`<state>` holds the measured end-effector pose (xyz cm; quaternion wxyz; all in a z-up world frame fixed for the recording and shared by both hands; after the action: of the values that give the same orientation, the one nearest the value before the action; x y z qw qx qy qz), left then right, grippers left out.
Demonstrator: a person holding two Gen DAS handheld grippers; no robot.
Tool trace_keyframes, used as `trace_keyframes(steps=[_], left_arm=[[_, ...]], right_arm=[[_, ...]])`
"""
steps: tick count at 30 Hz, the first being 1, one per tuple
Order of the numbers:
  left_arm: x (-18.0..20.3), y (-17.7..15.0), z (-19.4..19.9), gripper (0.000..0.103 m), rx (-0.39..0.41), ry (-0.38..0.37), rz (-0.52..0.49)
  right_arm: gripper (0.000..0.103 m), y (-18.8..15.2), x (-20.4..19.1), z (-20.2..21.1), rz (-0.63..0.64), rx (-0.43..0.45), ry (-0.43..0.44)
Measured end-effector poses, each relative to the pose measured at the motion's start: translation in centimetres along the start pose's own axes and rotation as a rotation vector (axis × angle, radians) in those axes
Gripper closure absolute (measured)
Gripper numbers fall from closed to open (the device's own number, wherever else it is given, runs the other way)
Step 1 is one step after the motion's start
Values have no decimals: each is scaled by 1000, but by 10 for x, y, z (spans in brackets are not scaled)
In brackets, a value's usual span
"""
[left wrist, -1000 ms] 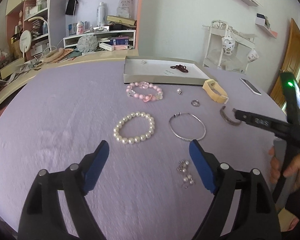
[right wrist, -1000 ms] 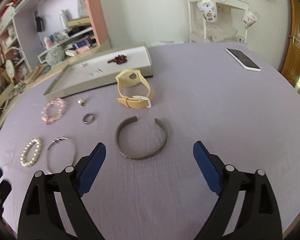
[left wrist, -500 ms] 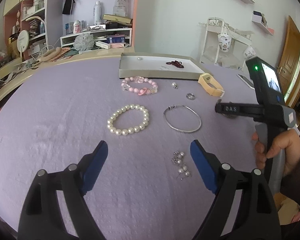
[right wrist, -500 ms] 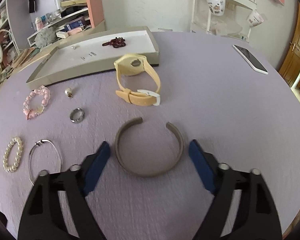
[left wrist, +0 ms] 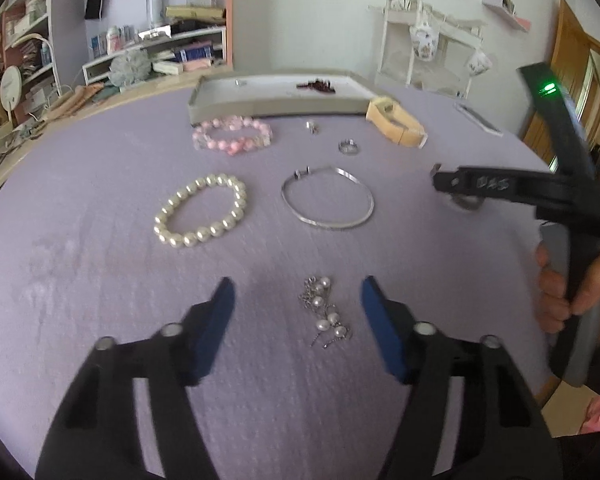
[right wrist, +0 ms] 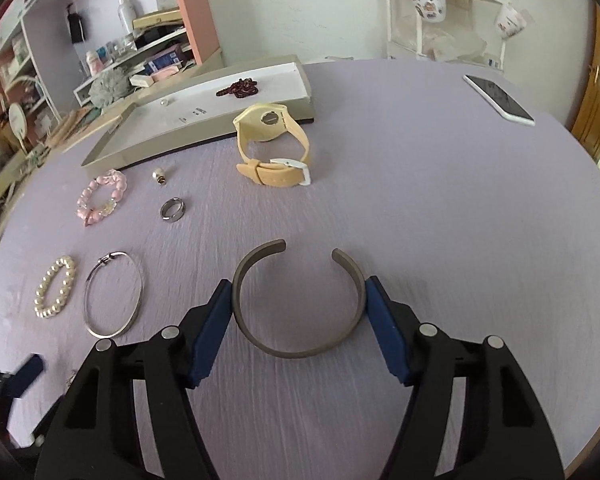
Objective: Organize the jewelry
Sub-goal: 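Grasp the grey metal cuff with the right tool while the left tool grasps silver earrings, then carry the cuff in the right tool while the left tool carries the earrings to the tray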
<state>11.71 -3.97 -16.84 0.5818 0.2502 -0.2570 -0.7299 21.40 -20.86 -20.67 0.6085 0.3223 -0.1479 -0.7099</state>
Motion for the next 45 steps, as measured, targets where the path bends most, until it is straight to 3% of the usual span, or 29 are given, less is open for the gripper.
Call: trace_keyframes(steps=[7, 12, 18, 22, 34, 45], left_arm=[[10, 1, -5, 65, 6, 21, -35], [17, 2, -5, 94, 7, 22, -45], [14, 2, -4, 95, -1, 16, -21], [6, 9, 6, 95, 16, -23, 22], [-5, 31, 44, 95, 60, -104, 28], [-32, 82, 84, 95, 95, -105, 42]], right_arm=[[35, -6, 4, 7, -39, -1, 15], [35, -8, 4, 11, -59, 0, 25], [35, -9, 2, 19, -65, 4, 40], [35, -5, 1, 30, -67, 16, 55], [35, 5, -10, 55, -69, 58, 101], [35, 33, -29, 83, -55, 96, 142]])
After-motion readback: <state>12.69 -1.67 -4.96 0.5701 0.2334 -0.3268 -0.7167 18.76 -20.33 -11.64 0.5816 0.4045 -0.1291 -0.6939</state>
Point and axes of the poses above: each gripper's, at about its wrist camera, not at the fingertips, and z roughly against the way its jaws point, x to its right, y to its top, the point moved 10 cm from there along -z, roughly the way its jaws point, and after that the axes turned 11 degrees about -z, right-handed, at the moved point
